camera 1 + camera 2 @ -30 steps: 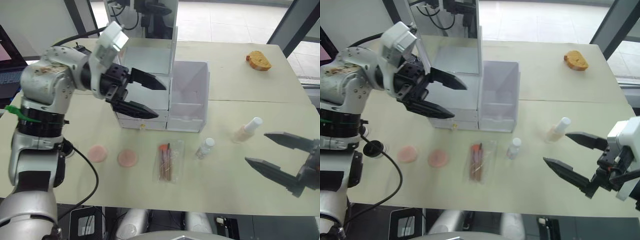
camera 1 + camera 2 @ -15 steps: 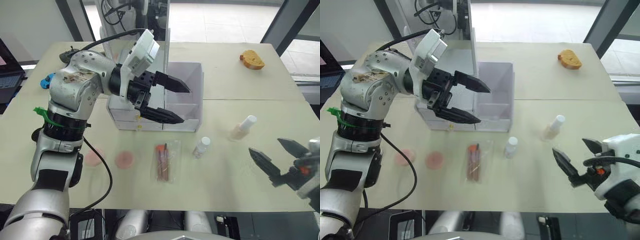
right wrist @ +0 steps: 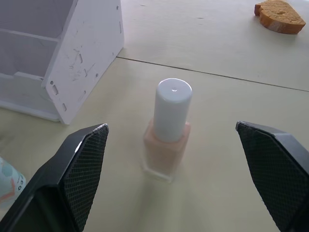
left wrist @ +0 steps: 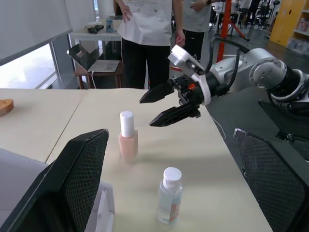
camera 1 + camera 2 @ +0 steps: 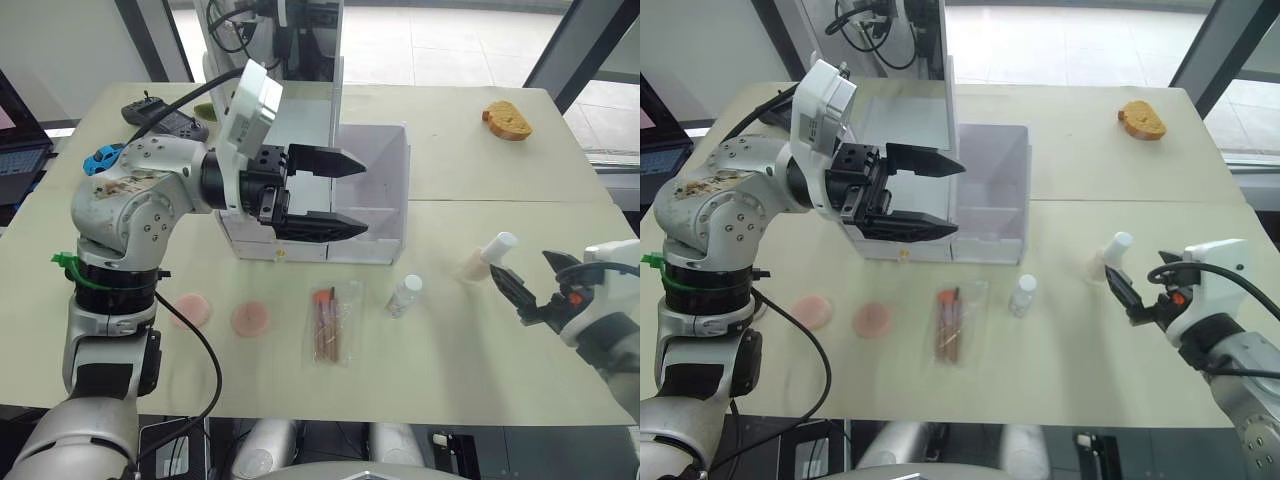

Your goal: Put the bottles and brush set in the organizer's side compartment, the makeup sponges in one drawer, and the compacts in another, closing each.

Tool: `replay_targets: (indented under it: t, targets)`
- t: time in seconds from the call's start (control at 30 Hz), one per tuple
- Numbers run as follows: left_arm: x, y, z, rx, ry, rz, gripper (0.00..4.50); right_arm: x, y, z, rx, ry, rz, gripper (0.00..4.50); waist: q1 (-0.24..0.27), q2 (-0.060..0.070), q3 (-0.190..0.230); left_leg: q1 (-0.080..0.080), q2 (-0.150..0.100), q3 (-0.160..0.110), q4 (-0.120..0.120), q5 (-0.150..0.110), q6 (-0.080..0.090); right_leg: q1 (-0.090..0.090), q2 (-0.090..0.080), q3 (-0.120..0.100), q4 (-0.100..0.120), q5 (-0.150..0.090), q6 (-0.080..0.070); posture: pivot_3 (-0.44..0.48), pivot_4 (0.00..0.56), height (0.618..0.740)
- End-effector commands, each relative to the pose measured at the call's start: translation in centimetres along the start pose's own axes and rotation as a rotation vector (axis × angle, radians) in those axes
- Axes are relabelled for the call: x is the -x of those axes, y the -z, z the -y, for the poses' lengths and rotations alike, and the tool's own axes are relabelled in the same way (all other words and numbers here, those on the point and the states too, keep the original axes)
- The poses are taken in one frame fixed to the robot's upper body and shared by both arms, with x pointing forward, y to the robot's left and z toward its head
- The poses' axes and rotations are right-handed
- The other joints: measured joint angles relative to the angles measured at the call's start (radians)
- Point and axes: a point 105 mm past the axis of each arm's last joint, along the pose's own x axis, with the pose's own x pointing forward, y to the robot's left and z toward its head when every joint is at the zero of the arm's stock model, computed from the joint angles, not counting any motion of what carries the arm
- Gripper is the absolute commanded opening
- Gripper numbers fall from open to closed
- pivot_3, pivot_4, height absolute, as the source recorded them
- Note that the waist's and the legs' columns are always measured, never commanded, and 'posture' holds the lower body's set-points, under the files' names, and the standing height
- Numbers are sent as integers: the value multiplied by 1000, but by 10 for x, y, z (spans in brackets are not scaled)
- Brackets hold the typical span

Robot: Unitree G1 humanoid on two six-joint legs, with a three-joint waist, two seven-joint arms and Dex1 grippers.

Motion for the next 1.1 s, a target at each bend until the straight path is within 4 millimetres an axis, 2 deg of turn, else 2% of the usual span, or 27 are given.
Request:
replay_targets:
  t: [0.03, 0.1, 0.13, 0.2, 0.27, 0.67, 0.9, 1.1]
  targets:
    - [2, -4, 3, -34, -19, -9, 4483, -6, -7, 4, 32, 8, 43, 4500, 0, 0, 0, 0, 0, 0, 0, 0, 0, 0, 0, 0, 0, 0, 0, 0, 150, 734]
    - [1, -13, 4, -23, -20, 57, 4483, -14, -4, 2, 49, -4, 29, 4500, 1, 0, 0, 0, 0, 0, 0, 0, 0, 0, 0, 0, -1, 0, 0, 0, 150, 734]
    - [1, -16, 4, -23, -25, 77, 4498, -18, -3, 2, 51, -6, 30, 4327, 2, 0, 0, 0, 0, 0, 0, 0, 0, 0, 0, 0, 0, 0, 0, 0, 150, 734]
    - [0, -18, 3, -25, -33, 88, 4500, -22, -4, 2, 56, -3, 39, 3890, 2, 0, 0, 0, 0, 0, 0, 0, 0, 0, 0, 0, -1, 0, 0, 0, 150, 734]
    - [1, -18, 2, -27, -44, 88, 4500, -25, -6, 5, 65, 12, 47, 3235, 2, 0, 0, 0, 0, 0, 0, 0, 0, 0, 0, 0, -1, 0, 0, 0, 150, 734]
    - [-2, -22, 4, -54, -44, 84, 4500, -32, -4, 9, 75, 19, 44, 3235, 2, 0, 0, 0, 0, 0, 0, 0, 0, 0, 0, 0, -1, 0, 0, 0, 150, 734]
    - [0, -23, 2, -62, -62, 77, 4500, -39, 4, 11, 74, 18, 37, 1046, 1, 0, 0, 0, 0, 0, 0, 0, 0, 0, 0, 0, -1, 0, 0, 0, 150, 734]
    - [7, -22, -1, -48, -91, 88, 4500, -37, -3, 14, 80, 6, 80, 1046, 1, 0, 0, 0, 0, 0, 0, 0, 0, 0, 0, 0, -1, 0, 0, 0, 150, 734]
